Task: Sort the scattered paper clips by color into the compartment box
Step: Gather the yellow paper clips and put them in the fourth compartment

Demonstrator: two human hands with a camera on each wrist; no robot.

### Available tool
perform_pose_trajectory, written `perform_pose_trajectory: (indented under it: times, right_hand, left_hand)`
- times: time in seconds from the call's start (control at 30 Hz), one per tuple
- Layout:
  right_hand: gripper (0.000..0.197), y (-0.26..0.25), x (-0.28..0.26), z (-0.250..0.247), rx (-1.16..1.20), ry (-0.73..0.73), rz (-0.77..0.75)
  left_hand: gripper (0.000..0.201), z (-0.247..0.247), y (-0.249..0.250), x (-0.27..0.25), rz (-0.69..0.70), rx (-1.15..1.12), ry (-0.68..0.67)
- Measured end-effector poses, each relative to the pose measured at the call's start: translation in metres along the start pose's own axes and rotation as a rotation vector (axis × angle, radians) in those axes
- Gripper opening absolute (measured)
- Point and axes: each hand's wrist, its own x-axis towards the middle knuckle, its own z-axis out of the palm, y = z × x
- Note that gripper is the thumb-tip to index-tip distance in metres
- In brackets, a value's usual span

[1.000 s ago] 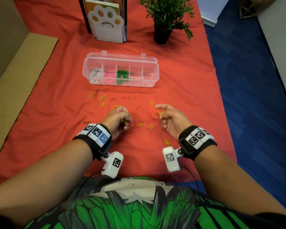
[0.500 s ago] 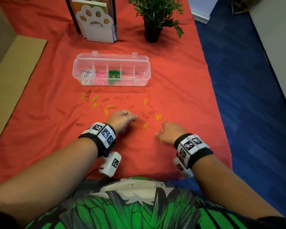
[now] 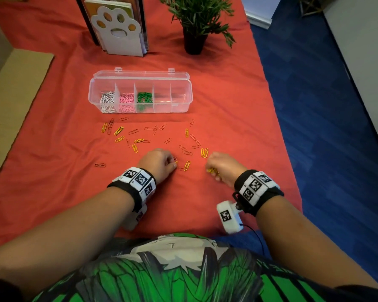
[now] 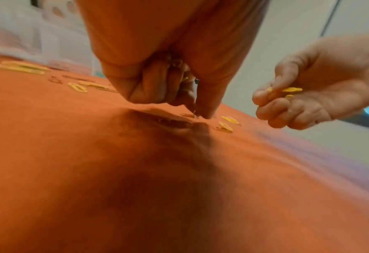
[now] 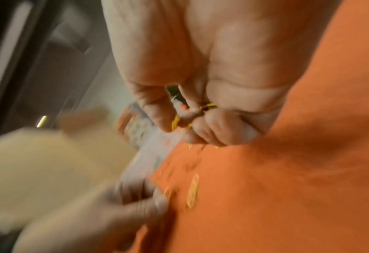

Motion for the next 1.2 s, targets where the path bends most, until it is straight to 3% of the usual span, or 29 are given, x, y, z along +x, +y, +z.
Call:
perform_pose_trajectory:
  times: [0.07,0.13,0.33,0.4,0.5,0.57,0.67,0.73,0.87,0.93,1.0,1.1,1.2]
  right_hand:
    - [0.023,-0.002,0.001,-0.009,0.345,0.039,0.008]
    - [0.024,-0.005,0.002,-0.015,0.539,0.023,-0.006]
    - [0.022,-0.015,0.014,-0.018,0.721,0.011,0.039]
    - [0.019,-0.018,0.022,-0.018,0.619,0.085,0.045]
    - [0.016,-0.025,0.029,-0.017,-0.116,0.233,0.025]
    - [0.019,-0.029,0.03,-0.013,-0.497,0.316,0.001]
    - [0.038,-0.031,0.031,-0.005,-0.671,0.37,-0.016]
    - [0.045,-0.032,0.032,0.001,-0.787,0.379,-0.043]
    - [0.031,-0.032,0.034,0.008,-0.857,0.338,-0.09]
    - [0.02,-0.031,0.037,0.005,-0.712,0.3,-0.098]
    - [0.007,-0.03,0.039,-0.001,-0.356,0.255,-0.112]
    - [0.022,-0.028,0.035,-0.01,0.223,0.163,-0.086]
    - [0.025,-0.03,0.028,-0.014,0.53,0.055,-0.07]
  left_hand:
    - [0.015,-0.002,-0.001,0.001,-0.058,-0.215,0.005]
    - [0.022,-0.004,0.001,0.002,-0.142,-0.46,-0.016]
    - [0.025,-0.015,0.016,-0.002,-0.416,-1.253,-0.233]
    - [0.028,-0.019,0.017,-0.003,-0.457,-1.356,-0.27]
    - [0.025,-0.019,0.02,-0.002,-0.523,-1.412,-0.271]
    - [0.024,-0.017,0.024,-0.001,-0.554,-1.383,-0.274]
    - [0.021,-0.006,0.027,0.005,-0.541,-1.192,-0.231]
    - [0.023,0.003,0.027,0.008,-0.422,-0.851,-0.142]
    - [0.025,0.01,0.027,0.007,-0.107,-0.103,-0.003]
    - [0.028,0.014,0.025,0.008,-0.016,0.021,0.002]
    - [0.024,0.016,0.024,0.01,0.014,0.048,-0.002]
    - [0.015,0.017,0.023,0.009,0.033,0.036,-0.027]
    - [0.008,0.014,0.024,0.007,0.032,-0.055,-0.023]
